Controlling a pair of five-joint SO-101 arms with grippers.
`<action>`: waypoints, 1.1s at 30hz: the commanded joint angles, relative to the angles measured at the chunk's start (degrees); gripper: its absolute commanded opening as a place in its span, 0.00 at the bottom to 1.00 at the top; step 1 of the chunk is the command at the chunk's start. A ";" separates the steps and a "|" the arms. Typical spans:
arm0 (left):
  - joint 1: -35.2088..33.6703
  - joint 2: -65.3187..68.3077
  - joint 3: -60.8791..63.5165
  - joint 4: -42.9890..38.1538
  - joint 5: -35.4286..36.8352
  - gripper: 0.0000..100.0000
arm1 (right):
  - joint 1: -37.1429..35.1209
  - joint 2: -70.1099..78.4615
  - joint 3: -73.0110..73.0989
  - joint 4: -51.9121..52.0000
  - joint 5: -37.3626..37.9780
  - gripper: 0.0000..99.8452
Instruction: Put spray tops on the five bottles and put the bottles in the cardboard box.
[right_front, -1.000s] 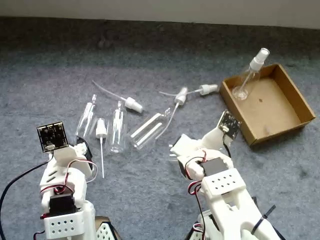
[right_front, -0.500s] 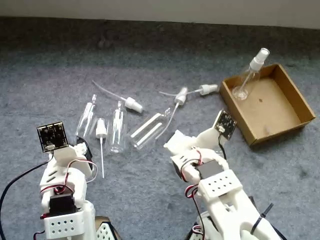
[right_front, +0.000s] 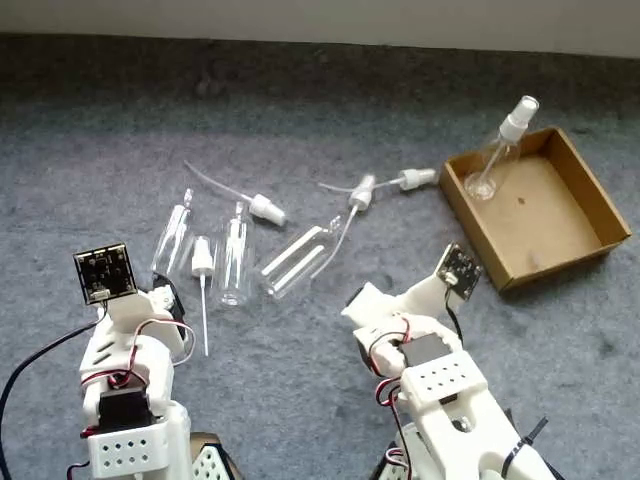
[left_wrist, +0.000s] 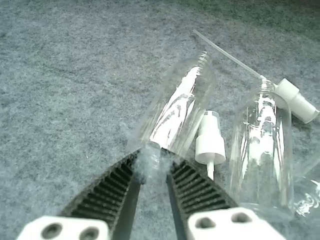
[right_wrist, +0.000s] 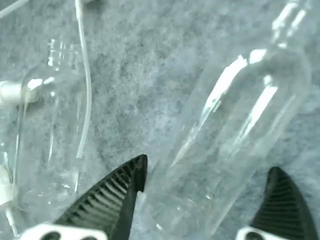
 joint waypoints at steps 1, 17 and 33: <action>1.10 -0.40 1.01 -1.49 0.09 0.00 | 4.62 -1.10 -0.04 -1.01 0.35 0.22; 1.10 -0.40 1.01 -1.49 0.09 0.00 | 6.64 -1.19 -1.01 10.33 20.66 0.21; 1.10 -0.40 1.01 -1.49 0.09 0.00 | 5.14 -12.53 -19.38 40.66 42.99 0.21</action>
